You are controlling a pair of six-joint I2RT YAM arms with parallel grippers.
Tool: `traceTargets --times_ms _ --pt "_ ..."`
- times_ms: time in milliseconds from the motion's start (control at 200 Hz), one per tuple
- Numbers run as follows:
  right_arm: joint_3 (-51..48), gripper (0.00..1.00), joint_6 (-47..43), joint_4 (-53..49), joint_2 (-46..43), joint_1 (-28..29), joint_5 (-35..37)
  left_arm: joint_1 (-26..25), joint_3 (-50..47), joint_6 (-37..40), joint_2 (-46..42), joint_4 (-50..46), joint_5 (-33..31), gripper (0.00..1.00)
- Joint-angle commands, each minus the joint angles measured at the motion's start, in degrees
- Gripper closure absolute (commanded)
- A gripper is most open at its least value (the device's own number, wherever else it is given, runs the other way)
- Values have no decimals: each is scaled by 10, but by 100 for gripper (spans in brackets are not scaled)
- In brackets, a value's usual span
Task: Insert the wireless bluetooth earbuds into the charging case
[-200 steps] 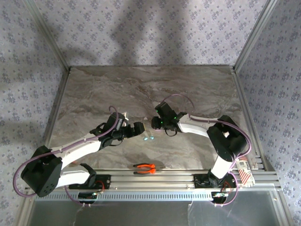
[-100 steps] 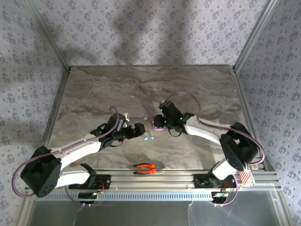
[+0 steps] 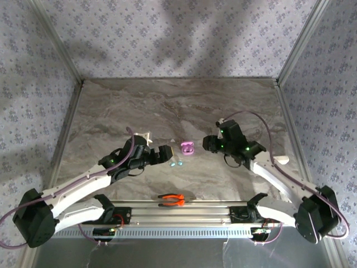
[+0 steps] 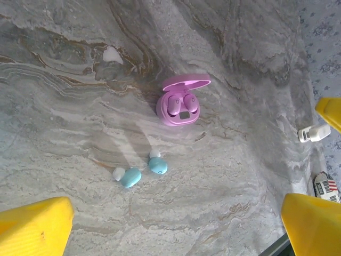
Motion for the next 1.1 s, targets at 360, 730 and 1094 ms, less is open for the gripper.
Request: traceTargets --times_ms 360,730,1094 --pt "-86 61 -14 37 36 -35 -172 61 81 39 53 -56 36 0" --pt "-96 95 35 200 202 -14 -233 120 129 53 154 -13 111 0" --pt "-75 100 73 272 294 -21 -222 126 88 46 158 17 117 0"
